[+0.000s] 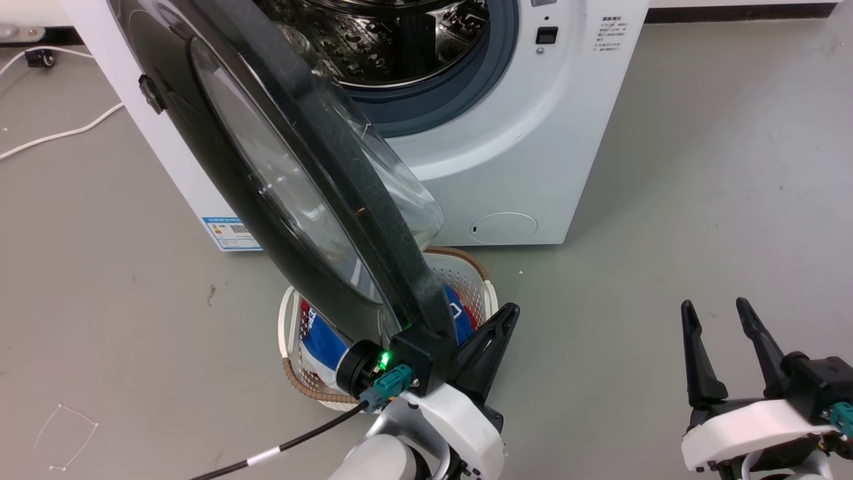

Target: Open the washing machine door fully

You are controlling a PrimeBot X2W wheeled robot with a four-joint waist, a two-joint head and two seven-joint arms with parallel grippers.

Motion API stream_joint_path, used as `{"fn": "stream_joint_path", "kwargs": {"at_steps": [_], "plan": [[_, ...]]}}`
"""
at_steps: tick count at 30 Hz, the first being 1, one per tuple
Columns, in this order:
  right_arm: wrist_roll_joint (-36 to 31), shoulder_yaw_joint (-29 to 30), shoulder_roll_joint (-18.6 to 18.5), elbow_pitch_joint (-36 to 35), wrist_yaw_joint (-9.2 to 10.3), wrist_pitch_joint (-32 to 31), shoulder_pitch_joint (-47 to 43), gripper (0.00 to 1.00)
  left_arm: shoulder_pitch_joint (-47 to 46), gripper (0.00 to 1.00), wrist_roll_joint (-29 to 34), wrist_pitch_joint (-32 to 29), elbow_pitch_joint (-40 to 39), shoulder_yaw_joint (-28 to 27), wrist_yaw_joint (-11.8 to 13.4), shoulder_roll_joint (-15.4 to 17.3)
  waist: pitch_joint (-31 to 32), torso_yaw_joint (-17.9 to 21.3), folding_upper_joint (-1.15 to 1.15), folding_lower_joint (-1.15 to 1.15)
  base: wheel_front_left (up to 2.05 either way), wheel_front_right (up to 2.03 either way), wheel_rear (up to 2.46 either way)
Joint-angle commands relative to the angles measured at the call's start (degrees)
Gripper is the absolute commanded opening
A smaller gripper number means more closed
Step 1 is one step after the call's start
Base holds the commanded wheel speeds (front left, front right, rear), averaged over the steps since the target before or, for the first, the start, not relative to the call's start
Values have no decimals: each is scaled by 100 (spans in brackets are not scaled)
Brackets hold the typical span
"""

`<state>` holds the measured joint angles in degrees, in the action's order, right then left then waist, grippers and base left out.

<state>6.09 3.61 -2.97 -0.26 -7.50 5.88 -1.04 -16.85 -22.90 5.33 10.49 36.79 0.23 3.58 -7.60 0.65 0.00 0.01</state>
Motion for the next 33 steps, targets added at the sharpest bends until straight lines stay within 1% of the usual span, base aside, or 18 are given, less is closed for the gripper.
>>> {"fn": "stream_joint_path", "kwargs": {"at_steps": [1,4,9,17,21,23,29,33], "plan": [[30,4,16,9,1,19,93,100,-79,0,0,44,58,-94,55,88,-2,-1,0,-1,0,0,0],[54,20,16,53,1,44,79,100,7,0,-7,116,107,-120,109,120,7,-13,0,-1,0,0,0],[58,55,16,106,1,59,98,100,241,0,22,196,-44,-122,230,214,28,-86,0,-1,0,0,0],[-7,116,15,100,1,13,58,100,594,0,47,219,-459,-193,469,444,50,-361,0,-1,0,0,0],[-29,150,15,68,1,-28,27,100,740,0,84,254,-686,-236,577,561,75,-556,0,-1,0,0,0],[-56,186,15,43,1,-53,4,100,843,0,32,273,-814,-272,624,570,84,-664,0,-1,0,0,0],[-79,293,15,-34,1,-136,-128,100,1110,0,94,365,-1173,-355,846,699,130,-1098,0,-1,0,0,0],[-77,334,14,-60,1,-193,-150,100,1299,0,95,368,-1346,-300,906,728,139,-1410,0,-1,0,0,0]]}}
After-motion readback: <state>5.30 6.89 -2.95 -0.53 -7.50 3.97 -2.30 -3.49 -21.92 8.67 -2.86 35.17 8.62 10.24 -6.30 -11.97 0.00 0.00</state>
